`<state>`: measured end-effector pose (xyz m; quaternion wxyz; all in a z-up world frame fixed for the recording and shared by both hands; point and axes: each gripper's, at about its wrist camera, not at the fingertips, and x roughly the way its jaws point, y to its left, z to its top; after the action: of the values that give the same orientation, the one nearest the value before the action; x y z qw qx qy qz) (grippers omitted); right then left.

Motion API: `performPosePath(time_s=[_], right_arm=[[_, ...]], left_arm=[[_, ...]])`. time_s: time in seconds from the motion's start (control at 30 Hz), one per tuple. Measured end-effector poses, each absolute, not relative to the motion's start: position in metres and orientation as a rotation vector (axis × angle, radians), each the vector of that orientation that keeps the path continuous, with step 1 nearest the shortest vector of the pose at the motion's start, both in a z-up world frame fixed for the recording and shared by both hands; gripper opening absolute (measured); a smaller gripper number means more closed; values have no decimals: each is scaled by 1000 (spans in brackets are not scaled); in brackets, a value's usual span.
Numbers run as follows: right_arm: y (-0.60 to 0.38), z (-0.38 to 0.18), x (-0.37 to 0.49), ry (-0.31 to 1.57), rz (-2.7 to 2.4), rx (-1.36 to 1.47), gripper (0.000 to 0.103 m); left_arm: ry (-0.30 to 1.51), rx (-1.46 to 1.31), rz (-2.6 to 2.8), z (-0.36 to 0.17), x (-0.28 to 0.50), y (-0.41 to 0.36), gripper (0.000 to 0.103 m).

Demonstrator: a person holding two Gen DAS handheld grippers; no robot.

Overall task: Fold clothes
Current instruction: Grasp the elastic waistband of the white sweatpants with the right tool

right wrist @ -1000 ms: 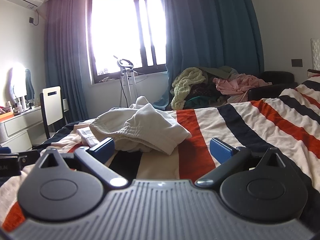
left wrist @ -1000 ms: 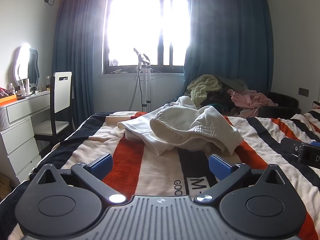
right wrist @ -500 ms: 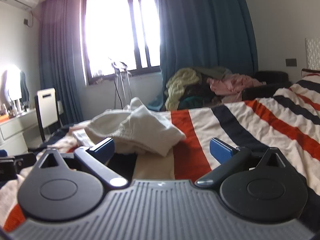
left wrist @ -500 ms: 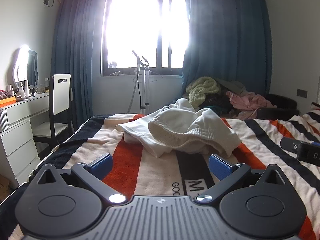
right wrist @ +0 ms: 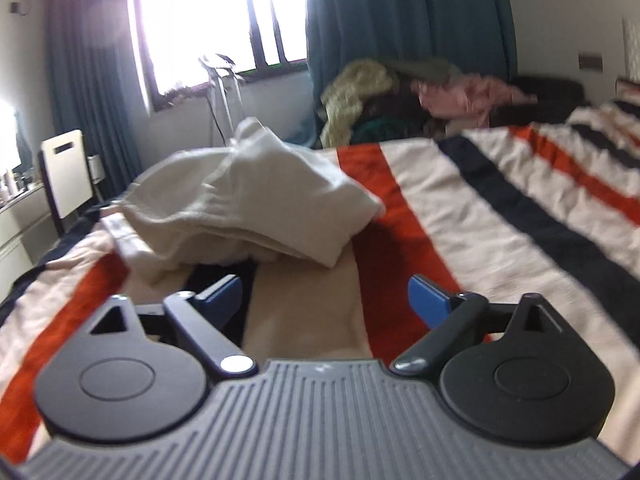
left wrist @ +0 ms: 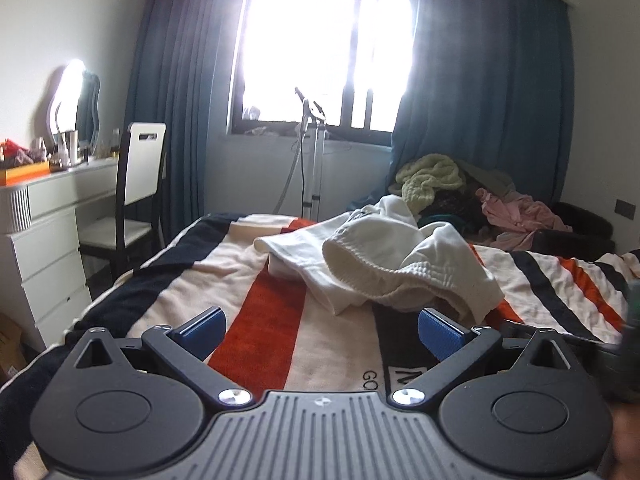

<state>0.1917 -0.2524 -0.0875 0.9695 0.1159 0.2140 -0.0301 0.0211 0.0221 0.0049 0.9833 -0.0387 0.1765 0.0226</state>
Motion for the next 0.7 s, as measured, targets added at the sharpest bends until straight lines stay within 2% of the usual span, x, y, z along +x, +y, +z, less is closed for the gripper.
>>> performPosePath(time_s=[0.17, 0.2, 0.23, 0.43, 0.6, 0.7], right_arm=[[-260, -126, 249, 480, -107, 280, 70], [-262, -132, 258, 488, -109, 284, 59], [-263, -136, 265, 497, -113, 285, 54], [-275, -137, 276, 411, -71, 395, 47], [-282, -127, 271, 210, -65, 485, 46], [-279, -120, 279, 165, -65, 487, 46]], left_arm=[[405, -100, 51, -11, 43, 34, 103], [418, -108, 56, -14, 48, 36, 103], [430, -117, 62, -17, 54, 39, 103], [444, -155, 60, -32, 83, 41, 103], [513, -150, 32, -50, 99, 35, 103], [518, -137, 27, -56, 102, 33, 103]])
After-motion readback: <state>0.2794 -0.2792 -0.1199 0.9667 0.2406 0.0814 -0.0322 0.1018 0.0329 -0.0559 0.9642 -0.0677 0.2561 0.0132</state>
